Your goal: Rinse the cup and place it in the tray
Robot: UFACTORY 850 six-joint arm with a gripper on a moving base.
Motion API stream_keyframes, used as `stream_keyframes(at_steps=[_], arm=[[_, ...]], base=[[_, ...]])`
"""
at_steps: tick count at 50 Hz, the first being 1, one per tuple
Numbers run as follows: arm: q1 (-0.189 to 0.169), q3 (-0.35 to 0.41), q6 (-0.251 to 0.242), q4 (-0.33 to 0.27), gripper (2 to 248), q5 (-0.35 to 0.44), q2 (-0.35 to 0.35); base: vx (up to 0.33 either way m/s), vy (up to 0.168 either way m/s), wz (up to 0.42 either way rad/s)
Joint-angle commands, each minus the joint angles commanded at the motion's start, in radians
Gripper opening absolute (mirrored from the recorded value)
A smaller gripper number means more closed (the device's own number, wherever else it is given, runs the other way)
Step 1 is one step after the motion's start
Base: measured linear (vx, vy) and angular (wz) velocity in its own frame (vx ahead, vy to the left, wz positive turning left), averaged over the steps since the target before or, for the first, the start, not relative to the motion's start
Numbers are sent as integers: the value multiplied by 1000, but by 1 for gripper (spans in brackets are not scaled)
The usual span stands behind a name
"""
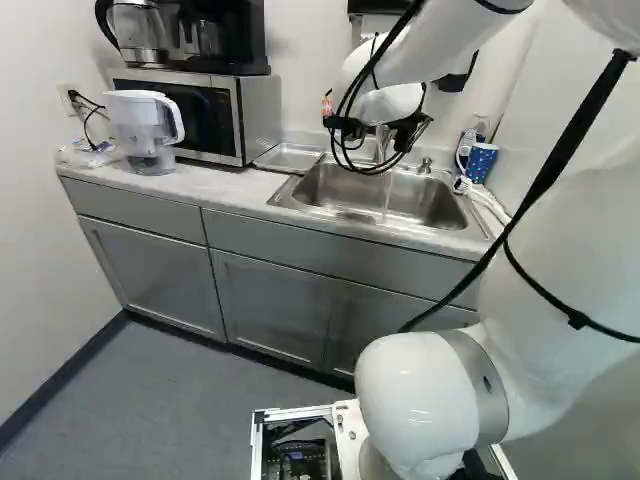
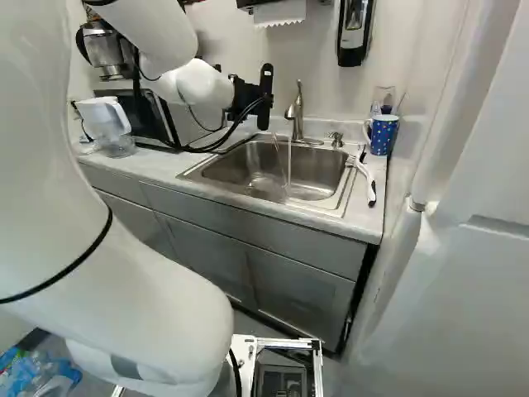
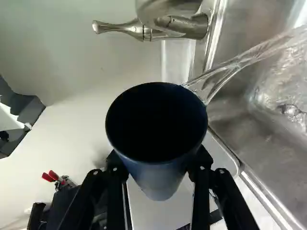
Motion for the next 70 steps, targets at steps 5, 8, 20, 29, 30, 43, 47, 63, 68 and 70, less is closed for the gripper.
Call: stream_keyframes(at_steps=[5,8,20,29,30,43,47,63,68,70], arm=[[0,0,0,0,126,0,0],[0,0,0,0,126,0,0],[0,0,0,0,126,0,0],[0,0,0,0,126,0,0],[0,0,0,0,126,0,0],[0,0,0,0,126,0,0],[0,0,0,0,126,0,0],[0,0,11,0,126,0,0],[0,0,49,0,126,0,0],[0,0,68,0,126,0,0]], base=[[0,0,0],[0,0,0],[0,0,0],[0,0,0],[0,0,0],[0,0,0],[0,0,0],[0,0,0],[0,0,0],[0,0,0]])
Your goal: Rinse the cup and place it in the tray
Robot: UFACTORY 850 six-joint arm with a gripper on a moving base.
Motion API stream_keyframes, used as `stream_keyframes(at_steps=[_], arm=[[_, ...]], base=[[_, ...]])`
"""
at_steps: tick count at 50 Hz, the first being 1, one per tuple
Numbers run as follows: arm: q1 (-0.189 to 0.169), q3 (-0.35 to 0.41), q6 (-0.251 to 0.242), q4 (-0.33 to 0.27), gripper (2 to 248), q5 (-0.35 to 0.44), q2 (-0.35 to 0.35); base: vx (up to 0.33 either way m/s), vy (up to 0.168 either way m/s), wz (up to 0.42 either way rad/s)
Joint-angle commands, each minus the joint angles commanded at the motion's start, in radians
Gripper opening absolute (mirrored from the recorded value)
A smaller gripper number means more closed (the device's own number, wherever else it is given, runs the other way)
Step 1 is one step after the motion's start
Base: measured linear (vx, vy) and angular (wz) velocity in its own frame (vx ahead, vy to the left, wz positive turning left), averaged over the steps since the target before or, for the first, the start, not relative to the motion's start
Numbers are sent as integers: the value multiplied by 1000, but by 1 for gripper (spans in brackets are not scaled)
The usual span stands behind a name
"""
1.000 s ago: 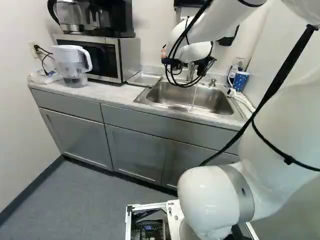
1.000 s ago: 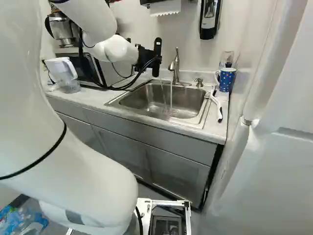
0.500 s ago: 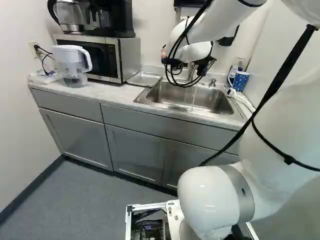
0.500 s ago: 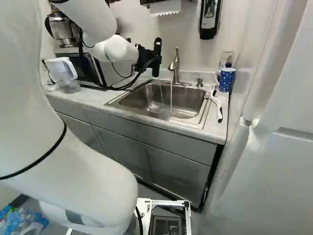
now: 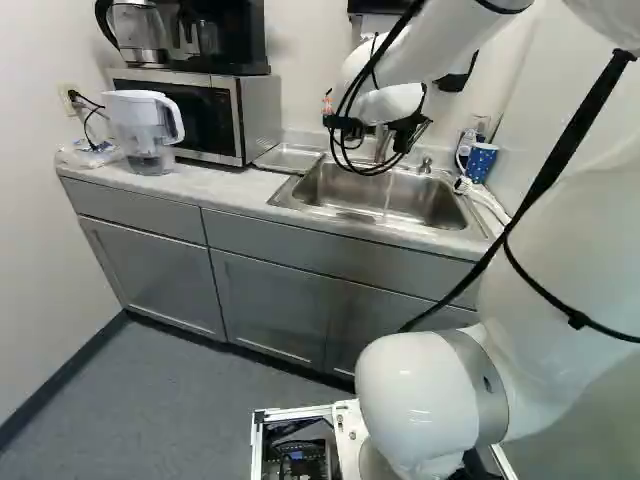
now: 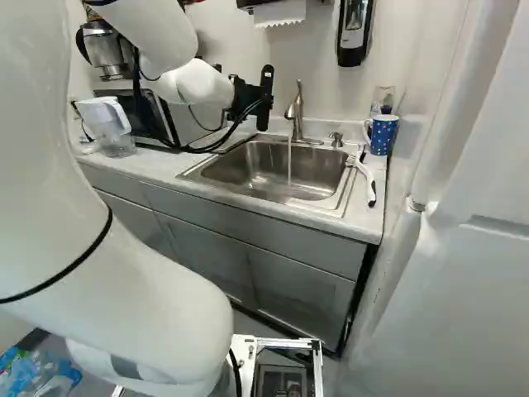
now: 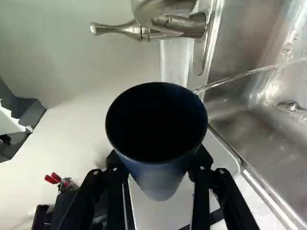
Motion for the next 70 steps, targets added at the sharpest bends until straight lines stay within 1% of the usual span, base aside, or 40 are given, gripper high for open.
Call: stream_keyframes(at_steps=[6,70], arm=[[0,0,60,0,126,0,0],[0,0,60,0,126,0,0]], base=[[0,0,0],[0,0,0]])
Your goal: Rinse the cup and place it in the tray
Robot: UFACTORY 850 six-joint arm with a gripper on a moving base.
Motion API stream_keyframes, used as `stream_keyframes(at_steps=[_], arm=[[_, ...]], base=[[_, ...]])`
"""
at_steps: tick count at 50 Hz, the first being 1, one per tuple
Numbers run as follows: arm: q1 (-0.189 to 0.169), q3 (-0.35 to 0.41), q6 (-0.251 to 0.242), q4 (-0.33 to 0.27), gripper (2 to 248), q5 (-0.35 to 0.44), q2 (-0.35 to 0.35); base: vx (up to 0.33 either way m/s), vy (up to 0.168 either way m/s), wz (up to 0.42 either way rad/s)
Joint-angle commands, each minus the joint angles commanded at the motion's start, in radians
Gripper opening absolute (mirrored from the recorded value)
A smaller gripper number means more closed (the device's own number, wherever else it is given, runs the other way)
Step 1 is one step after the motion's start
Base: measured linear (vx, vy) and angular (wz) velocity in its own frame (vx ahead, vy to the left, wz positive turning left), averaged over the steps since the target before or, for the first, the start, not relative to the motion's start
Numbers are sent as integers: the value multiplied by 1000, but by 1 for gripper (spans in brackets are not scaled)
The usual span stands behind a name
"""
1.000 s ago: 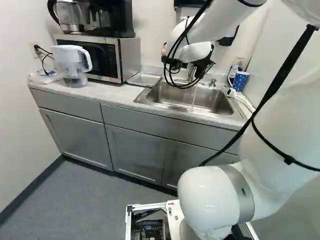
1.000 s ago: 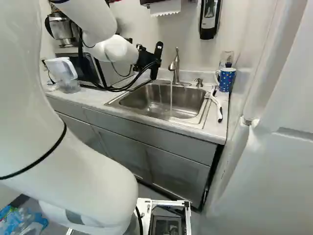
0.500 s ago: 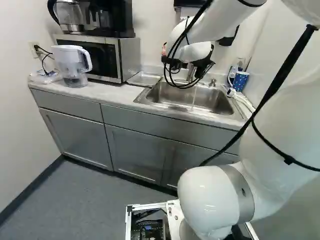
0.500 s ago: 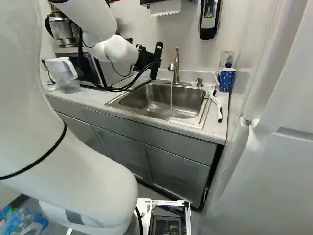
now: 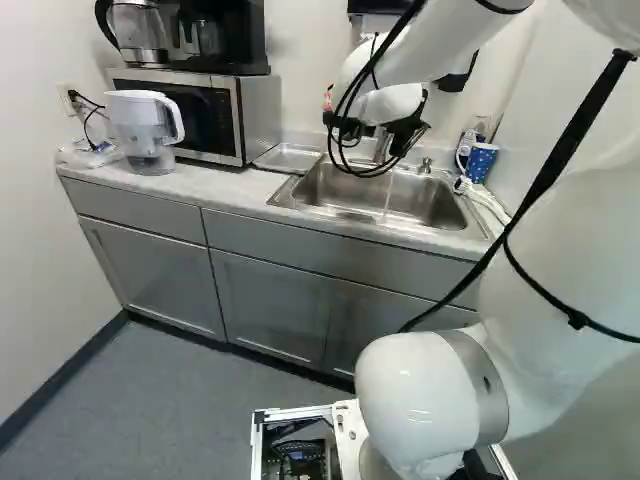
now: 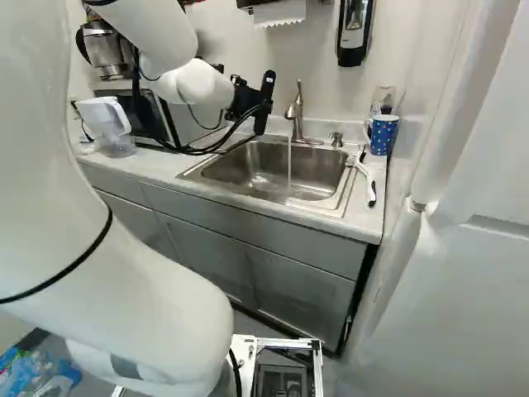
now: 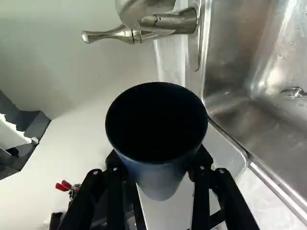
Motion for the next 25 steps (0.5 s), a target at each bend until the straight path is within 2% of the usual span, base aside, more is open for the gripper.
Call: stream_keyframes(at_steps=[10,25], arm=[[0,0,-11,0,126,0,0],[0,0,-148,0,126,0,0]], base=[[0,0,0],[0,0,0]])
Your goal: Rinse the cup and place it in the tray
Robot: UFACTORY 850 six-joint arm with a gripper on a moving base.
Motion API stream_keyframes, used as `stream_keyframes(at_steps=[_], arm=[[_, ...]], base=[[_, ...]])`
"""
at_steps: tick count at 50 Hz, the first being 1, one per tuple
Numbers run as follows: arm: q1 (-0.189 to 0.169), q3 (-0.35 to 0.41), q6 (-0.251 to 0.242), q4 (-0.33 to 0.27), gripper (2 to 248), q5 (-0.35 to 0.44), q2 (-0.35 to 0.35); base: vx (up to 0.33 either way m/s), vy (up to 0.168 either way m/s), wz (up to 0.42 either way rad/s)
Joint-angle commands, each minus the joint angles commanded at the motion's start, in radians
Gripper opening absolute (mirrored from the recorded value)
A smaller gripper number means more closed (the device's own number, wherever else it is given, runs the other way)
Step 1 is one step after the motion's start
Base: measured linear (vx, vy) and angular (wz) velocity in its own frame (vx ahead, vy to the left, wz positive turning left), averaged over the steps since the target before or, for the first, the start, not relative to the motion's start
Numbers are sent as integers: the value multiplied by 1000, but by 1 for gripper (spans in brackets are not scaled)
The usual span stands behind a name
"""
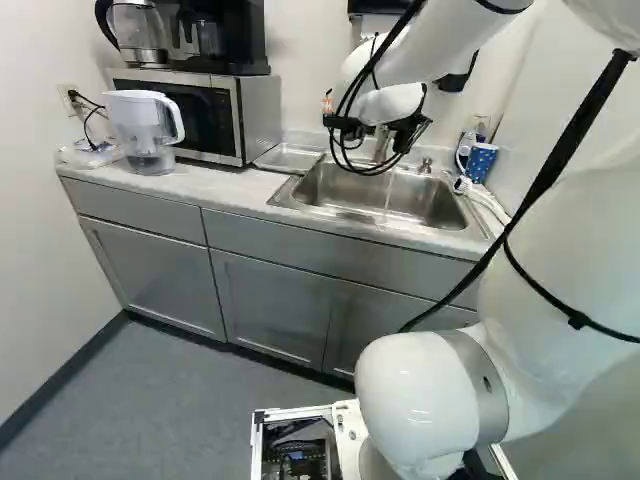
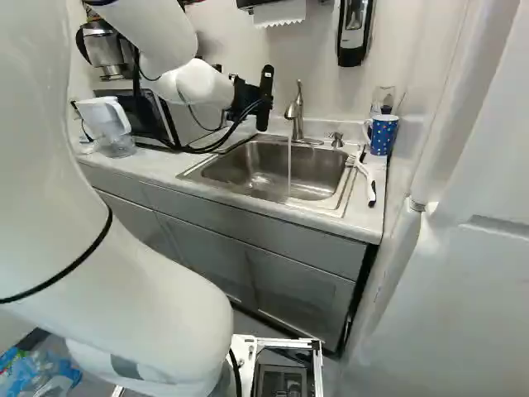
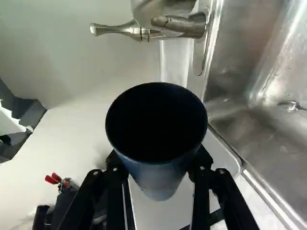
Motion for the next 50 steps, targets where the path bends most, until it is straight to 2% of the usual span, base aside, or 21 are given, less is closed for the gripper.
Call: stream_keyframes(at_steps=[50], arm=[[0,0,-525,0,126,0,0]], base=[[0,0,0]])
